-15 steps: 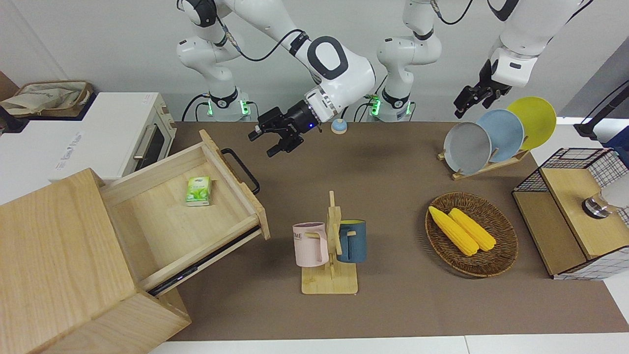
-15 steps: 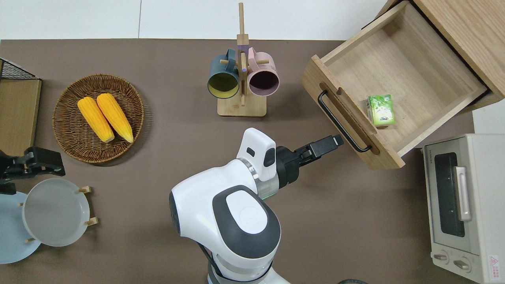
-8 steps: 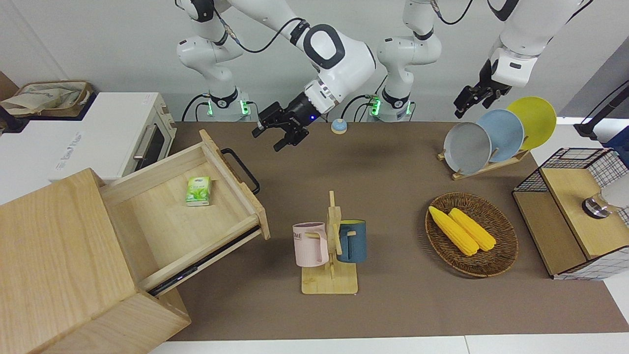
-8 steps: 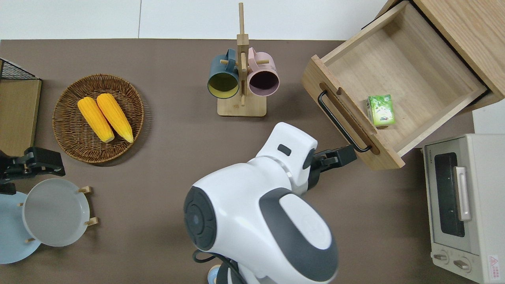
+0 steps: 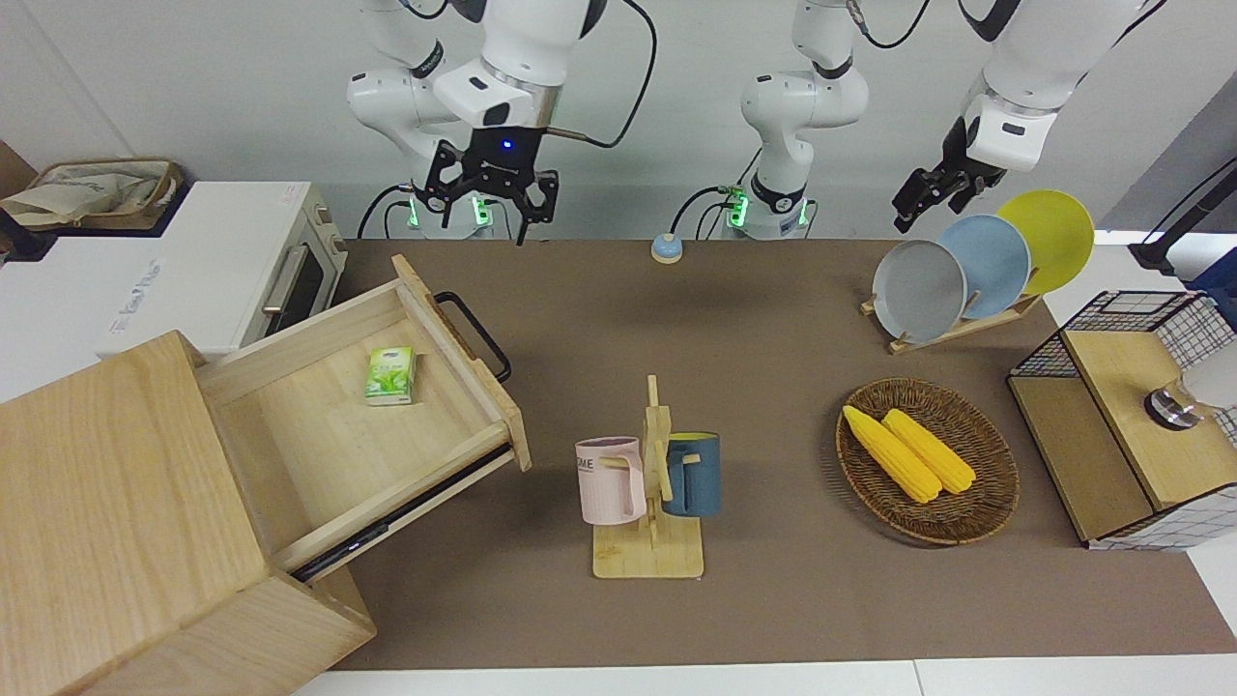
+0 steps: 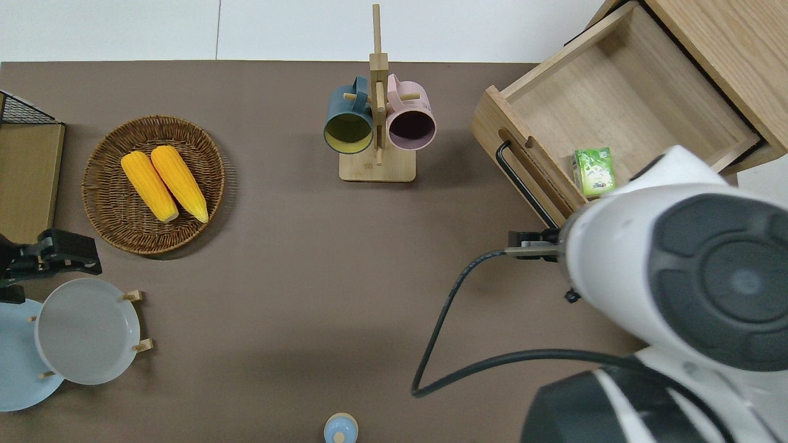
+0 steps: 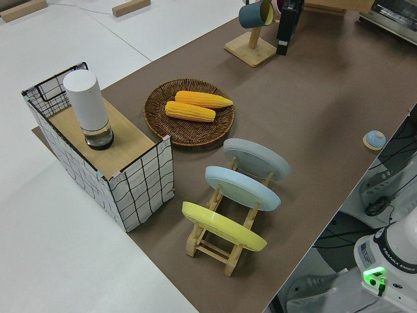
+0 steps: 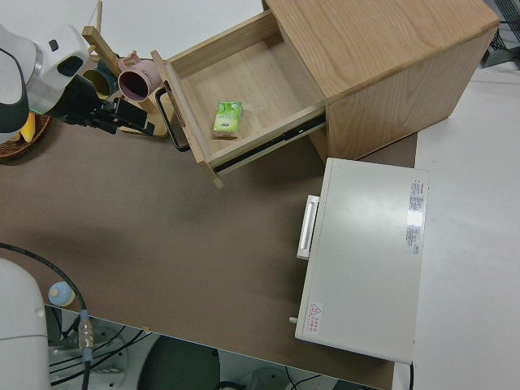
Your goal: Slide drawer open with right arm
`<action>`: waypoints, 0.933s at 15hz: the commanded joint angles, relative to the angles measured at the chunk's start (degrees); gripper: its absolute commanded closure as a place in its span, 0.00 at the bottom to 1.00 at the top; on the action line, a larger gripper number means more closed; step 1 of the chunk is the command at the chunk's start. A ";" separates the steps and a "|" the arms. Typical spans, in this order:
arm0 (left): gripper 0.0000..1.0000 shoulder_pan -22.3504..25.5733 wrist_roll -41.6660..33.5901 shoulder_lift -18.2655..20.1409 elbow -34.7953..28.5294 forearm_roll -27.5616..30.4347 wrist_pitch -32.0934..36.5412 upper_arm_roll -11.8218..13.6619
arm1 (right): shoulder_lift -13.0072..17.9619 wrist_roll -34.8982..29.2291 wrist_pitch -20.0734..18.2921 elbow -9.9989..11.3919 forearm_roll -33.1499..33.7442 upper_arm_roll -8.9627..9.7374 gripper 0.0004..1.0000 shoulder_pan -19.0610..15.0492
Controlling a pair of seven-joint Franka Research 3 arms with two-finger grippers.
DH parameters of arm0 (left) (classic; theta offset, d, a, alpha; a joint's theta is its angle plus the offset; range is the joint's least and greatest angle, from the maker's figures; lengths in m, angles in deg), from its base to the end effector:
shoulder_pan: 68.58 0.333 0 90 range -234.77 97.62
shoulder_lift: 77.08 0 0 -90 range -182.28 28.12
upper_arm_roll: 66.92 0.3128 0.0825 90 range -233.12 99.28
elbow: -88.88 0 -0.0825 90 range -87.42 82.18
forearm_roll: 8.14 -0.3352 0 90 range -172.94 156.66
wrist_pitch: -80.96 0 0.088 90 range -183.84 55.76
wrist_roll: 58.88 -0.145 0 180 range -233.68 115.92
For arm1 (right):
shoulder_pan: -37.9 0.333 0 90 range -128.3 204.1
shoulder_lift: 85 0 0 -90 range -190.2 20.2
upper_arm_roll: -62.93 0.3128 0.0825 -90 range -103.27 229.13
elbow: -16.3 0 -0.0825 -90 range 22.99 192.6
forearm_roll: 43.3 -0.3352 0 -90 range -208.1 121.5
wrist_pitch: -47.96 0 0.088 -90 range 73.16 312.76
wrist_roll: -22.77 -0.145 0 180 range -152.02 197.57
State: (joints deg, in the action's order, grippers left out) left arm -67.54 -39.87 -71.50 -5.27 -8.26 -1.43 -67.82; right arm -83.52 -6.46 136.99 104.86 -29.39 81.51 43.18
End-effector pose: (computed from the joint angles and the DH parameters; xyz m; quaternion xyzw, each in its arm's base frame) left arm 0.4566 0.0011 0.5895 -0.9846 -0.1663 0.0529 0.0106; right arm 0.4688 0.1713 0.6093 0.9907 -0.0505 0.0704 0.1047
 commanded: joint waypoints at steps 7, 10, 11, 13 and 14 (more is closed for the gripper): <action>0.01 -0.24 -0.56 0.49 0.02 0.21 0.12 0.29 | 5.82 8.84 1.59 5.83 -16.17 -9.26 0.01 -7.91; 0.01 -0.24 -0.56 0.49 0.02 0.21 0.12 0.29 | 5.55 10.26 2.20 5.92 -16.89 -12.51 0.01 -7.56; 0.01 -0.24 -0.56 0.49 0.02 0.21 0.12 0.29 | 5.29 9.90 2.55 5.74 -17.06 -12.78 0.01 -7.65; 0.01 -0.24 -0.56 0.49 0.02 0.21 0.12 0.29 | 4.50 9.81 3.69 5.30 -17.33 -13.05 0.01 -8.09; 0.01 -0.24 -0.56 0.49 0.02 0.21 0.12 0.29 | 4.41 9.81 4.39 5.30 -17.33 -13.57 0.01 -8.44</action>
State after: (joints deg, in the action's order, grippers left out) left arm -67.54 -39.87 -71.50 -5.27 -8.26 -1.43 -67.82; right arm -79.21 2.40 138.69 109.21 -44.60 68.05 36.44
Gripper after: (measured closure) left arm 0.004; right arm 0.004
